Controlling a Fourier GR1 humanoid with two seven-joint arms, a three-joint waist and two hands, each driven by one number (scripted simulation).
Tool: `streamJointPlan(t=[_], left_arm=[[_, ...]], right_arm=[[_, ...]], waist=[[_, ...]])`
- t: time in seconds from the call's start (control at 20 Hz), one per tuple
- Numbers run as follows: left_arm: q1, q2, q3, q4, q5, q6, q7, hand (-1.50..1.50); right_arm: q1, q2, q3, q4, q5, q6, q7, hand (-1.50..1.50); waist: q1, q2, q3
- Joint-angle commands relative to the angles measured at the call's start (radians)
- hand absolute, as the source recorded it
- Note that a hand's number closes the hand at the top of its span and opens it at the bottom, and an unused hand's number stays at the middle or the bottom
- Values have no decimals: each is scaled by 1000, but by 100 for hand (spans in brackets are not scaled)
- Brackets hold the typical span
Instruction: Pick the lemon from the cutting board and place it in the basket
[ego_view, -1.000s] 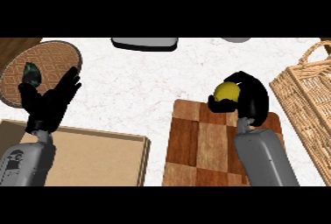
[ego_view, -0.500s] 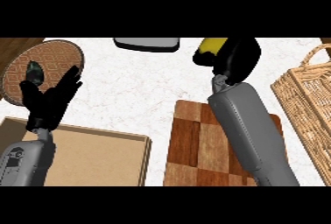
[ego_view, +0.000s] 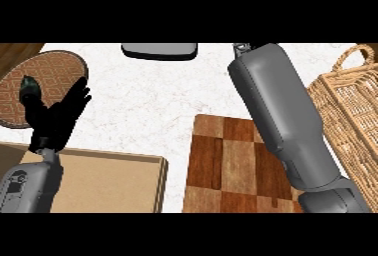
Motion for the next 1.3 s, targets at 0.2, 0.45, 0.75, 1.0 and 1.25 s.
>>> streamJointPlan(t=[0.2, 0.45, 0.75, 1.0, 1.25], left_arm=[[-14, 11, 25, 15, 6, 9, 4, 0], [41, 0, 12, -28, -7, 16, -4, 0], [36, 36, 60, 24, 20, -10, -27, 0], [19, 20, 50, 18, 15, 8, 7, 0], [59, 11, 43, -15, 2, 14, -10, 0]], right_arm=[[-198, -63, -155, 169, 120, -11, 186, 150], [-212, -139, -204, 253, 234, 45, 221, 150], [-126, -175, -271, 221, 260, 27, 198, 150], [-77, -204, -326, 182, 255, 24, 145, 150], [62, -235, -351, 72, 216, 48, 24, 150]], waist=[[-29, 1, 1], [-32, -4, 1], [-66, -10, 2], [-70, -11, 2], [-75, -15, 3]])
